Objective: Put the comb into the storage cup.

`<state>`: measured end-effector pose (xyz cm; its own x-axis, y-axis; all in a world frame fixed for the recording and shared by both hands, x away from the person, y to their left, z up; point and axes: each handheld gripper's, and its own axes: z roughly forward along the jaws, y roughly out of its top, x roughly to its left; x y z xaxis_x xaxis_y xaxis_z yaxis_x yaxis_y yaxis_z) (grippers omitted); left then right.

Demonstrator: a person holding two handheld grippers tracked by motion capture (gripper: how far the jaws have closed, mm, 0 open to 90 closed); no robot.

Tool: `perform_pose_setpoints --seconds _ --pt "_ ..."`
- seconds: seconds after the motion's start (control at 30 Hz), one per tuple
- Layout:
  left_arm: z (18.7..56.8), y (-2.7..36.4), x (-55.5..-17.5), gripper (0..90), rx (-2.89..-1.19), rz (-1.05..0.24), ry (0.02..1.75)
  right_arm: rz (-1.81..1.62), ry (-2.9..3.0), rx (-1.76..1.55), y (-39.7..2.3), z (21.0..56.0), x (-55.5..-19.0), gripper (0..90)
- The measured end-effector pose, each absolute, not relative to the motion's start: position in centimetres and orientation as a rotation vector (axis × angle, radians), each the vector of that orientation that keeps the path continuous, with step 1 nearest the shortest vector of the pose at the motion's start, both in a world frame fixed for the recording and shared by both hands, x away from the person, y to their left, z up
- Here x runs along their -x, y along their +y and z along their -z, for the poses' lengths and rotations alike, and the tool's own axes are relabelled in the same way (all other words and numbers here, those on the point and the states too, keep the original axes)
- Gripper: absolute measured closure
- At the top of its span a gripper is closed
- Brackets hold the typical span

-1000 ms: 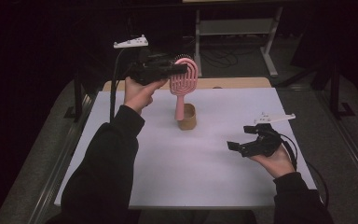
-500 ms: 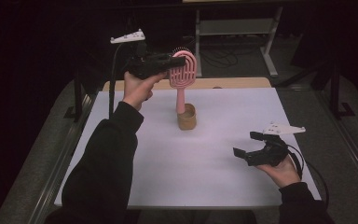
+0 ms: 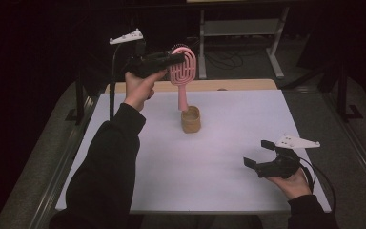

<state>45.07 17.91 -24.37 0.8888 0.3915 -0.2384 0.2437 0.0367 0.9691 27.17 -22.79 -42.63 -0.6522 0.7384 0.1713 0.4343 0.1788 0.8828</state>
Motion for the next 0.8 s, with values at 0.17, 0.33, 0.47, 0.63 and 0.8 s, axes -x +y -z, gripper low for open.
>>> perform_pose_setpoints --seconds 0.17,0.33,0.47,0.63,0.8 --pt "24.8 17.2 -45.3 64.3 -1.551 -0.149 0.512 -1.454 2.155 -1.136 -23.1 42.9 -26.7 1.8" --pt "25.5 16.6 -45.6 64.3 -1.538 -0.148 0.512 -1.447 2.147 -1.141 -23.4 43.1 -26.4 0.0" --pt "26.2 16.2 -45.8 64.3 -1.536 -0.146 0.516 -1.446 2.143 -1.149 -23.6 43.3 -26.3 0.0" --pt "27.1 15.7 -46.1 64.3 -1.546 -0.134 0.519 -1.457 2.128 -1.153 -23.9 43.3 -26.1 0.0" --pt "27.9 15.0 -46.3 64.3 -1.558 -0.135 0.511 -1.452 2.126 -1.168 -24.2 43.5 -26.1 0.0"
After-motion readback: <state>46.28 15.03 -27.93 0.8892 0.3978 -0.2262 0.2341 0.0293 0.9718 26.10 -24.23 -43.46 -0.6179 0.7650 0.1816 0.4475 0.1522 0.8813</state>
